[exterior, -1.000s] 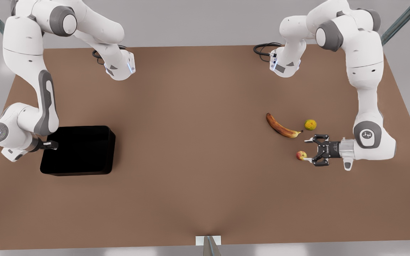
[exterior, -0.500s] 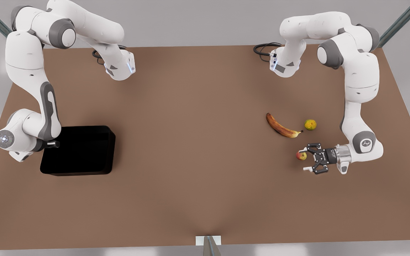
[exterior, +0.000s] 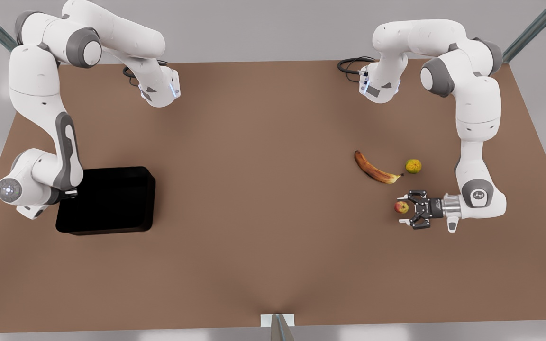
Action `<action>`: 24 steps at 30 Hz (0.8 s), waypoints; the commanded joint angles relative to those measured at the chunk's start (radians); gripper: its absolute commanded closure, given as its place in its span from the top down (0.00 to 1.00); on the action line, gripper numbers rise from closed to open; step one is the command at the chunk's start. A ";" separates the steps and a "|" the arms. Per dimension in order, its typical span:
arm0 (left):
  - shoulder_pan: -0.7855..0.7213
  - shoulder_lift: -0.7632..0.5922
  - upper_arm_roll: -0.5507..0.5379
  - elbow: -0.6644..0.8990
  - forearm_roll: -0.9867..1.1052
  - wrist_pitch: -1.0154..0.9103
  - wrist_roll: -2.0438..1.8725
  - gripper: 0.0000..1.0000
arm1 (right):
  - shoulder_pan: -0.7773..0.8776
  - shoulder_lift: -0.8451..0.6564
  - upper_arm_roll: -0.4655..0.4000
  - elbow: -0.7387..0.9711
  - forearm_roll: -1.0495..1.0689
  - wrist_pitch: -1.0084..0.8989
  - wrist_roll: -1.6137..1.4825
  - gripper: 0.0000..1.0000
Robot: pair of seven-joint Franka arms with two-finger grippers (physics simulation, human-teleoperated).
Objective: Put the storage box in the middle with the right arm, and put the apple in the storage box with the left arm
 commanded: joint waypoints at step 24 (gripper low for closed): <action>0.009 0.030 0.003 -0.042 -0.038 0.005 0.015 0.97 | 0.066 0.028 0.092 0.149 0.007 -0.163 -0.028 1.00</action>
